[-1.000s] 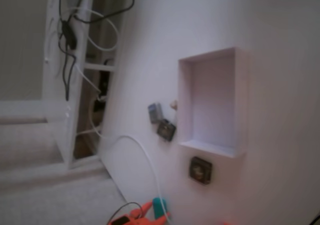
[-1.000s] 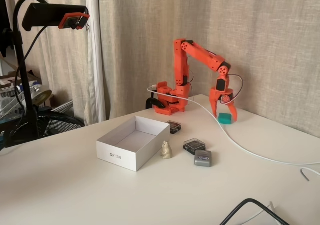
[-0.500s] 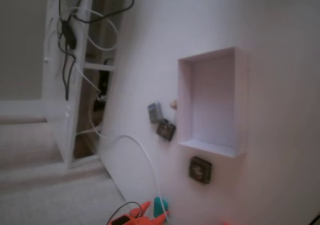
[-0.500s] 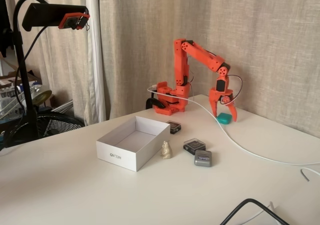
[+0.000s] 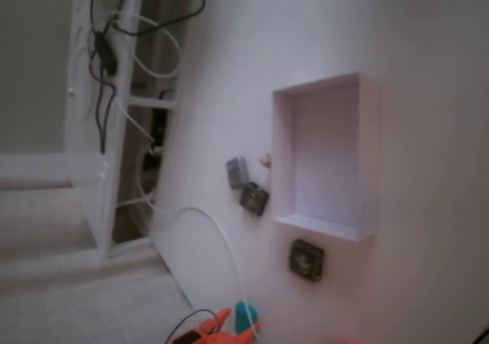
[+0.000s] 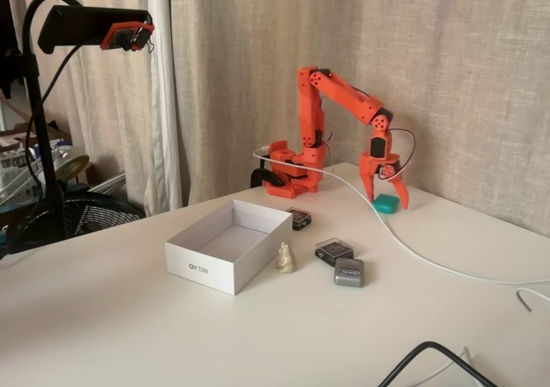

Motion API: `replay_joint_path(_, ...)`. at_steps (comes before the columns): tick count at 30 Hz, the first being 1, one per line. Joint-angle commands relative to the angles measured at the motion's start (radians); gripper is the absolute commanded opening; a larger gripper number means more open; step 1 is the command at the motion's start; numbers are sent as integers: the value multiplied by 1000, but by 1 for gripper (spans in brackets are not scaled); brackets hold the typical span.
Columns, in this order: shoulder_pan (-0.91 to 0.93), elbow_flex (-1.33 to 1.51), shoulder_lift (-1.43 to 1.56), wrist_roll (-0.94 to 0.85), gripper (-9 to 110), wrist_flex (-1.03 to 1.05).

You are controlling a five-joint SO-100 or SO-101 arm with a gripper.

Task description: Grasp the green cube and put it in the bin.

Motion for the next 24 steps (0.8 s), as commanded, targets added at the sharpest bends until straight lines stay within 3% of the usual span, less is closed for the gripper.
replay_joint_path(1, -5, 3, -2, 6, 33, -3)
replay_joint_path(11, -6, -26, -8, 6, 33, 61)
replay_joint_path(18, -5, -23, -8, 6, 33, -40)
replay_joint_path(24, -12, -31, -6, 6, 18, -25)
